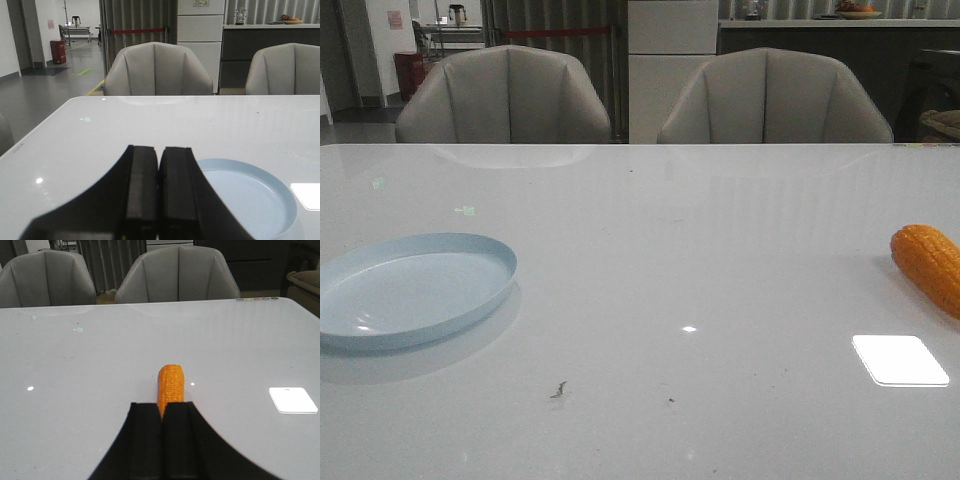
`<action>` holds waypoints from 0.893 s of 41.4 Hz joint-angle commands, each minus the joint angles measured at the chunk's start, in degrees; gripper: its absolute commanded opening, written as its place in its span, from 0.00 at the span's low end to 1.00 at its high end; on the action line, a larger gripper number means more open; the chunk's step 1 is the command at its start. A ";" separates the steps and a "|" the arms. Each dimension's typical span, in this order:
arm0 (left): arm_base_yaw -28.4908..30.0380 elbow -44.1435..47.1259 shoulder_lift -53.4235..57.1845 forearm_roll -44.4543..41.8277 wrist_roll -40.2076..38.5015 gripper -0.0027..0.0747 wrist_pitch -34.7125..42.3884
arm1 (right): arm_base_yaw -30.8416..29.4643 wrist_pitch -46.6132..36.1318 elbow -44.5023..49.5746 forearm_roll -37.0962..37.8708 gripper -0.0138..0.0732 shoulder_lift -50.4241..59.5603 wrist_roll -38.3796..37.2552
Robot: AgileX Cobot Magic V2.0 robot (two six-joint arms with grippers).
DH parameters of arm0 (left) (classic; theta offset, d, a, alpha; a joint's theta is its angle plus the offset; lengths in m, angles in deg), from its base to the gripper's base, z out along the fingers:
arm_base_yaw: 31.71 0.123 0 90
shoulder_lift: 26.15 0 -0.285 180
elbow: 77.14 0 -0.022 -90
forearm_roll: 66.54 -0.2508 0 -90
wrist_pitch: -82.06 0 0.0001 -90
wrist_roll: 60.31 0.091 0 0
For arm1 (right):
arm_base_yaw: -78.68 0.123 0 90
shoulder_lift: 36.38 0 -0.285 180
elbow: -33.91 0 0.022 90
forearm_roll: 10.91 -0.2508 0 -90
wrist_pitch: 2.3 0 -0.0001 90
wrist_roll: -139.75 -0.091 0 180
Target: Place corn on plate with both arms
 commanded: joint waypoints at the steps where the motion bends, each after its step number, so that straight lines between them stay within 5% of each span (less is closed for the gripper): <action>1: -0.17 2.14 1.21 0.50 -0.45 0.16 5.03 | -0.30 -5.27 -1.18 -0.11 0.23 1.39 0.31; 28: -0.17 2.14 1.21 0.50 -0.45 0.16 5.31 | -0.30 -5.32 -1.18 -0.11 0.23 1.39 0.31; 37: -0.17 1.92 1.21 0.76 -0.45 0.16 14.48 | -0.22 -9.24 -1.18 -0.08 0.23 1.39 0.31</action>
